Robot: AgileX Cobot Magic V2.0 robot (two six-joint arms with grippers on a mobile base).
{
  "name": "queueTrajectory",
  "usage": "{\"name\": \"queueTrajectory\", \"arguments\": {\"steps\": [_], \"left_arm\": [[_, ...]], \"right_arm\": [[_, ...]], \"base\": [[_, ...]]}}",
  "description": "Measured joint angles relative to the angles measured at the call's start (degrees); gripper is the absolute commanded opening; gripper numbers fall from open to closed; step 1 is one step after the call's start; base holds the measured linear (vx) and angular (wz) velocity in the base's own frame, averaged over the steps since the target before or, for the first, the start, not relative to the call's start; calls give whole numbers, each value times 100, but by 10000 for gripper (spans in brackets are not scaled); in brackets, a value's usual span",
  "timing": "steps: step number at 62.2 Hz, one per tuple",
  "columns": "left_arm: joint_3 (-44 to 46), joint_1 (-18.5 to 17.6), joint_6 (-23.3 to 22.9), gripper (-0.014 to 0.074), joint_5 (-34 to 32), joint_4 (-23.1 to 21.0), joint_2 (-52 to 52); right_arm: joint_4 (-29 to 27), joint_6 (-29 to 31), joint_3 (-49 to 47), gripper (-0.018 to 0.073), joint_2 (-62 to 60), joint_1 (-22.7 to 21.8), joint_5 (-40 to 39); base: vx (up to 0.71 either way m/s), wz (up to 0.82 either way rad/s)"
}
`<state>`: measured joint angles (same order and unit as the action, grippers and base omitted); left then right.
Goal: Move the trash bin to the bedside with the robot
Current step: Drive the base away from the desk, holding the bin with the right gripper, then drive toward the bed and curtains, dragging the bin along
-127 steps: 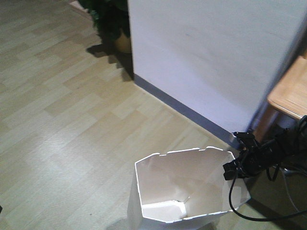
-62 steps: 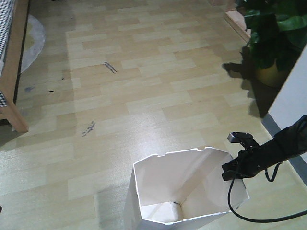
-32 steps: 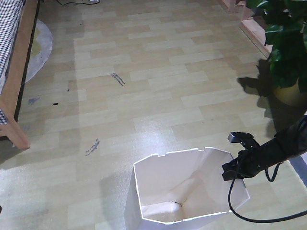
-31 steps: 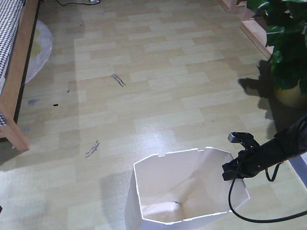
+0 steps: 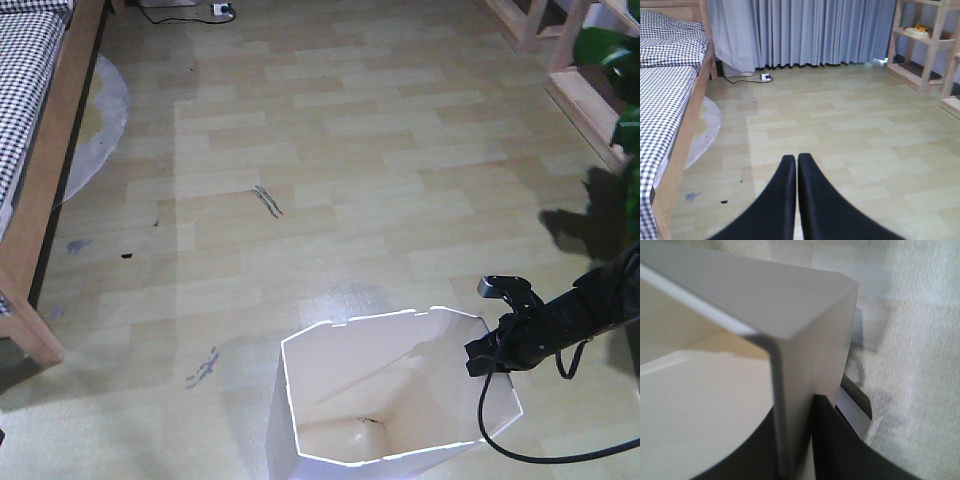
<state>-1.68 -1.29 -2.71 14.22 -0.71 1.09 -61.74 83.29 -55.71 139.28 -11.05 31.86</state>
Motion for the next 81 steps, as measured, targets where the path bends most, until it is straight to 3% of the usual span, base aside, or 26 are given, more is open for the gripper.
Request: {"name": "queueTrajectory", "arguments": {"steps": [81], "left_arm": [[0, 0, 0, -6, 0, 0, 0]], "right_arm": [[-17, 0, 0, -6, 0, 6, 32]], "base": [[49, 7]]}}
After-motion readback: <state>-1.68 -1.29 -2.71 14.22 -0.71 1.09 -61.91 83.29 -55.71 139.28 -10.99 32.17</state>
